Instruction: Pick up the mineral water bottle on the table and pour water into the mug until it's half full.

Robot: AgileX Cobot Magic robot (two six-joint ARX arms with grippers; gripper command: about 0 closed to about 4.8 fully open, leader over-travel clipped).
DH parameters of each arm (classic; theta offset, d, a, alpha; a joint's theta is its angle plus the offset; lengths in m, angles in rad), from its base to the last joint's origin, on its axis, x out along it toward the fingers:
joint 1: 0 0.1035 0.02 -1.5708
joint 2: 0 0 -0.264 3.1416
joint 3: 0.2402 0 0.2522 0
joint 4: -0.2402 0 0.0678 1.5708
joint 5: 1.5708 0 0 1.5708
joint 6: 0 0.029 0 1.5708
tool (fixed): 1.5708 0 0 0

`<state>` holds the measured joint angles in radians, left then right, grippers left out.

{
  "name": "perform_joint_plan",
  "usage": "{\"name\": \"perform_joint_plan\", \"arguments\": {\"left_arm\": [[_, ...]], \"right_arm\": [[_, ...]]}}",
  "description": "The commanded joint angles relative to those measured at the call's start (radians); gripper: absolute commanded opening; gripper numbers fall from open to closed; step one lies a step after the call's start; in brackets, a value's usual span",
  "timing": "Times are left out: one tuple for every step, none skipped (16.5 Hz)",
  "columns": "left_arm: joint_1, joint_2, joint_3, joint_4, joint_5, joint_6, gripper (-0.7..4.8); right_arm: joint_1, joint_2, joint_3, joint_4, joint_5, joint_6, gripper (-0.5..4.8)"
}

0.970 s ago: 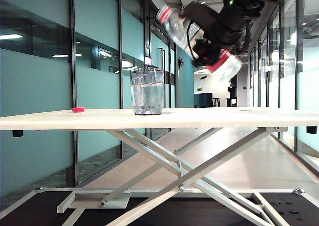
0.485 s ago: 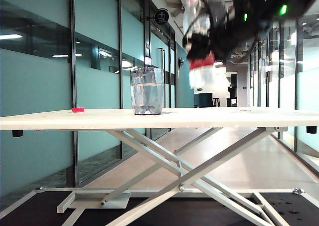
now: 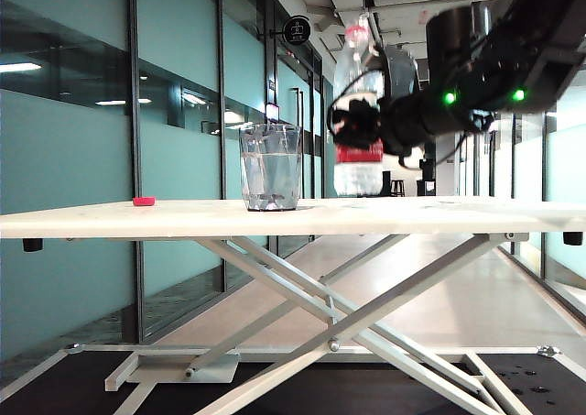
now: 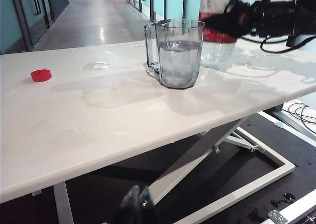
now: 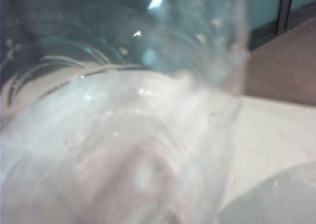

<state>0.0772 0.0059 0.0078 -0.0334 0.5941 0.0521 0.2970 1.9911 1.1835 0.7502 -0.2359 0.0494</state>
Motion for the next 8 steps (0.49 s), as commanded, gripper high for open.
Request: {"name": "perform_joint_plan", "arguments": {"left_arm": [[0.0,0.001,0.002,0.017,0.0,0.001,-0.05],[0.0,0.001,0.002,0.017,0.0,0.002,-0.05],[0.0,0.001,0.002,0.017,0.0,0.001,-0.05],[0.0,0.001,0.002,0.017,0.0,0.001,-0.05],[0.0,0.001,0.002,0.016,0.0,0.001,-0.05],[0.0,0.001,0.002,0.016,0.0,0.001,-0.05],[0.0,0.001,0.002,0.016,0.0,0.001,-0.05],[0.0,0.001,0.002,0.015,0.0,0.001,-0.05]], "right_arm": [[-0.006,-0.01,-0.014,0.04,-0.014,-0.014,1.68],[-0.011,-0.01,-0.02,0.039,-0.031,-0.026,2.04],[-0.012,-0.01,-0.027,0.04,-0.033,-0.028,2.35],[-0.013,-0.01,-0.029,0.035,-0.036,-0.028,2.66],[-0.013,-0.01,-0.029,0.031,-0.041,-0.027,3.21],[-0.013,-0.01,-0.029,0.029,-0.053,-0.027,3.93],[-0.013,-0.01,-0.029,0.028,-0.088,-0.021,4.79],[-0.013,-0.012,-0.03,0.014,-0.104,-0.02,4.79]]}}
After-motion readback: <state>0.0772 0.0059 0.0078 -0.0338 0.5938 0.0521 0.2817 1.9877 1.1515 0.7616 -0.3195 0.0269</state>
